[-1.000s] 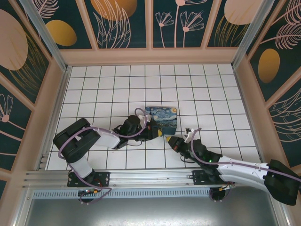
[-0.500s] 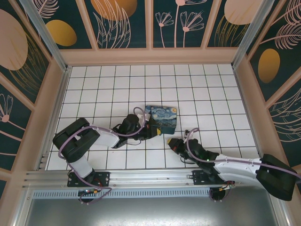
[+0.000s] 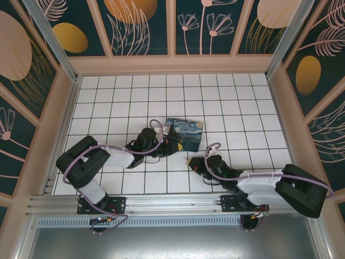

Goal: Unlock a padlock with a key

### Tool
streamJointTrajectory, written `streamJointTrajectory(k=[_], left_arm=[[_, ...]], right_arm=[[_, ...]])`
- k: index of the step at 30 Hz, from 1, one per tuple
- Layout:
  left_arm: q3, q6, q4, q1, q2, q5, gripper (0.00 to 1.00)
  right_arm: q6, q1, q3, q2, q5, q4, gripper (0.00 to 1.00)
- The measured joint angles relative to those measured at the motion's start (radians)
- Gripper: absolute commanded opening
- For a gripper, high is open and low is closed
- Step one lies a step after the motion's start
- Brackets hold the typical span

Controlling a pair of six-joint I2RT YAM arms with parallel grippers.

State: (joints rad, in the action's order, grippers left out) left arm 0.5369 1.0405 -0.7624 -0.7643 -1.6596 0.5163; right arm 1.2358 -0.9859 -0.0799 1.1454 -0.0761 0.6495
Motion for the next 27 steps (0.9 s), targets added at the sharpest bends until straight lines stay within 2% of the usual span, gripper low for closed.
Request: streamJointTrajectory(k=[27], left_arm=[[-0.024, -0.007, -0.012, 0.0, 0.002, 0.008, 0.0]], right_arm=[[-0.029, 0.055, -0.049, 0.014, 0.026, 0.021, 0.0]])
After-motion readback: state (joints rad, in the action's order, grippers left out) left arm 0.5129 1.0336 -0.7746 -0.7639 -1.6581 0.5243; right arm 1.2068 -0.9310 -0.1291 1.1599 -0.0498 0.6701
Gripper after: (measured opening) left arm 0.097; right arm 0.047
